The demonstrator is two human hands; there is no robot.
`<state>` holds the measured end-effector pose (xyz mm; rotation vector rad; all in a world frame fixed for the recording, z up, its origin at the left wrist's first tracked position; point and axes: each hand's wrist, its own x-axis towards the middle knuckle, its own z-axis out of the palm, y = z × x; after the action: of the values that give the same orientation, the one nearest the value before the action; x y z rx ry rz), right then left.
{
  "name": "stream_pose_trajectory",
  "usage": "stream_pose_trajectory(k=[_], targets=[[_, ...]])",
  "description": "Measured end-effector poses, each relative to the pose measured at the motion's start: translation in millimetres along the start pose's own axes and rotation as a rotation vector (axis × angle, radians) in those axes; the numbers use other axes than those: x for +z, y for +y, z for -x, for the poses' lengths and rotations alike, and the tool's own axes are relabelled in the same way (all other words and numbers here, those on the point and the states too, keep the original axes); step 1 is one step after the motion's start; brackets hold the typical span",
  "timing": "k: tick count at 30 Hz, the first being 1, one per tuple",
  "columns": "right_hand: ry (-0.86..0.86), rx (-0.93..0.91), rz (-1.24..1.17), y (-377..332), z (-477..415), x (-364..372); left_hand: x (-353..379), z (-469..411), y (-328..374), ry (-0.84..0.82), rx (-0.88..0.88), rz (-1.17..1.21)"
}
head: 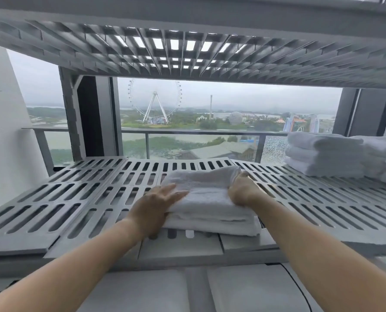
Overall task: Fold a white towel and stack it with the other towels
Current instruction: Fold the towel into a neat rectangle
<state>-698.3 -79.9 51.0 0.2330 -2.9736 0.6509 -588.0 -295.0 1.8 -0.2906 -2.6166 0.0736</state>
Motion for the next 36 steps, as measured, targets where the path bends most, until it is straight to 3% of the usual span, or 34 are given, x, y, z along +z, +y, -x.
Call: stream_pose_trajectory(k=[4, 8, 14, 19, 23, 27, 30, 32, 34, 36], targets=[[0.006, -0.104, -0.075, -15, -12, 7, 3, 6, 13, 0.102, -0.173, -0.049], [0.059, -0.116, -0.043, -23, -18, -1, -7, -2, 17, 0.067, -0.277, -0.037], [-0.025, -0.073, 0.051, -6, -19, -10, -4, -12, 19, 0.008, -0.108, 0.047], [-0.019, -0.227, 0.129, -5, -6, -27, -8, -9, 19, 0.183, -0.061, 0.150], [-0.071, -0.145, 0.105, 2, 12, -15, -11, -1, 21, 0.152, 0.010, 0.176], [0.105, -0.101, 0.198, -12, 21, -15, -20, 1, 18, 0.051, -0.041, 0.312], [0.222, -0.308, 0.238, -30, 22, -6, -32, -12, 17, 0.007, -0.117, 0.539], [0.183, -0.509, 0.172, -44, 18, 2, -36, -27, 15, -0.015, -0.188, 0.623], [0.080, -0.687, 0.134, -59, 11, 9, -36, -48, 10, -0.047, -0.293, 0.554], [-0.056, -0.748, 0.082, -68, 1, 16, -29, -67, 5, -0.056, -0.367, 0.419]])
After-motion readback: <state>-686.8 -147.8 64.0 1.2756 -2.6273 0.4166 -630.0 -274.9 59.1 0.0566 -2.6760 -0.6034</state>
